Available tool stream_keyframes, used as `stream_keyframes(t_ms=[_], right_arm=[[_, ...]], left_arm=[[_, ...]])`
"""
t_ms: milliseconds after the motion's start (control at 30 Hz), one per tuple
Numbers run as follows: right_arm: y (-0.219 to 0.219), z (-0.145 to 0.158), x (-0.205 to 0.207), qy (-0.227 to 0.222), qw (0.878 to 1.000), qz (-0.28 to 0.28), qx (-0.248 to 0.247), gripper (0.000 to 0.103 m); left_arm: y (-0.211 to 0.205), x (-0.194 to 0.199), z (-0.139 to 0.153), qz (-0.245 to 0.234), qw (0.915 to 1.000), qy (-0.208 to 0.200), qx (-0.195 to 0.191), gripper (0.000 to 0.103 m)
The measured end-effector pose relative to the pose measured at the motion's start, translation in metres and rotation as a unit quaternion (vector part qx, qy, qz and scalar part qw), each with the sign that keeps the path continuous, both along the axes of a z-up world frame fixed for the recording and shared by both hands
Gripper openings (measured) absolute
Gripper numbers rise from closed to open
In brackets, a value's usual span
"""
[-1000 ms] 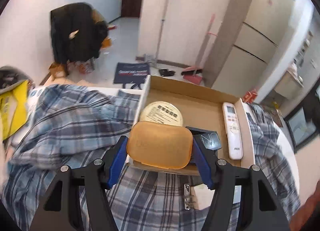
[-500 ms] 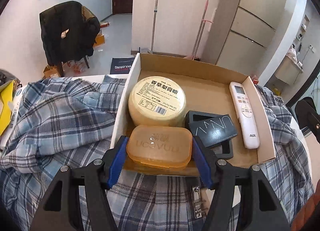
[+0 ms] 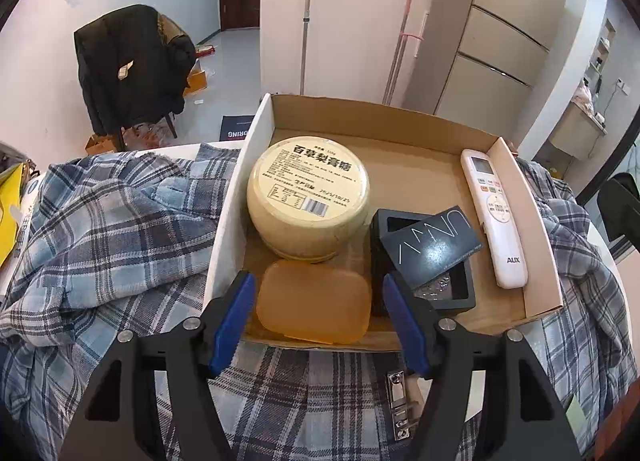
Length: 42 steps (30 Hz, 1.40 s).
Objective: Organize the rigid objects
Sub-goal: 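Lower the small black box into the cardboard box and open the right gripper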
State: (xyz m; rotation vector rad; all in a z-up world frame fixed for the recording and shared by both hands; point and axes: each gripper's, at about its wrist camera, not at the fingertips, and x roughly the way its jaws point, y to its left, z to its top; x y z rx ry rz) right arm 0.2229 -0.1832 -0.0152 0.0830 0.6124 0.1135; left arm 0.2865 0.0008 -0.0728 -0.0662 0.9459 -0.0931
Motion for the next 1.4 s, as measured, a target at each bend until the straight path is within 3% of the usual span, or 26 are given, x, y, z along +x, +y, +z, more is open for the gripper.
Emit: stream_keyframes(t_ms=[133, 233, 300, 400, 467, 533, 600, 700, 833, 1067, 1233, 1400], right_arm=[[-0.002, 0.003, -0.001, -0.002, 1.000, 0.001, 0.002, 0.040], [-0.005, 0.006, -0.003, -0.003, 1.000, 0.002, 0.007, 0.040], [-0.006, 0.005, -0.001, 0.007, 1.000, 0.009, 0.010, 0.040], [-0.003, -0.004, 0.007, 0.050, 0.998, 0.029, 0.011, 0.040], [-0.004, -0.011, 0.010, 0.062, 0.997, 0.033, 0.034, 0.040], [-0.004, -0.015, 0.009, 0.059, 0.997, 0.033, 0.049, 0.040], [0.002, -0.021, 0.011, 0.071, 0.996, 0.039, 0.033, 0.040], [0.010, -0.034, 0.016, 0.104, 0.994, 0.039, 0.009, 0.040], [0.013, -0.048, 0.022, 0.136, 0.989, 0.050, 0.023, 0.040], [0.017, -0.059, 0.024, 0.153, 0.987, 0.049, 0.011, 0.040], [0.023, -0.068, 0.027, 0.168, 0.985, 0.030, -0.032, 0.040], [0.018, -0.071, 0.028, 0.177, 0.984, 0.032, -0.013, 0.041]], left_arm=[[0.006, -0.009, 0.014, 0.009, 0.9992, -0.038, -0.013, 0.081], [0.014, -0.024, 0.038, 0.023, 0.9941, -0.105, -0.020, 0.082], [0.022, -0.037, 0.057, 0.034, 0.9867, -0.157, -0.028, 0.089], [0.034, -0.055, 0.079, 0.059, 0.9722, -0.224, -0.034, 0.091], [0.040, -0.063, 0.090, 0.070, 0.9649, -0.251, -0.030, 0.103], [0.044, -0.068, 0.096, 0.082, 0.9587, -0.271, -0.024, 0.103], [0.047, -0.074, 0.100, 0.088, 0.9530, -0.289, -0.025, 0.103], [0.051, -0.072, 0.101, 0.084, 0.9551, -0.283, -0.028, 0.103], [0.046, -0.070, 0.098, 0.076, 0.9574, -0.277, -0.027, 0.103], [0.044, -0.070, 0.097, 0.068, 0.9607, -0.267, -0.034, 0.103], [0.044, -0.069, 0.096, 0.068, 0.9617, -0.263, -0.038, 0.103], [0.045, -0.068, 0.093, 0.067, 0.9627, -0.259, -0.041, 0.103]])
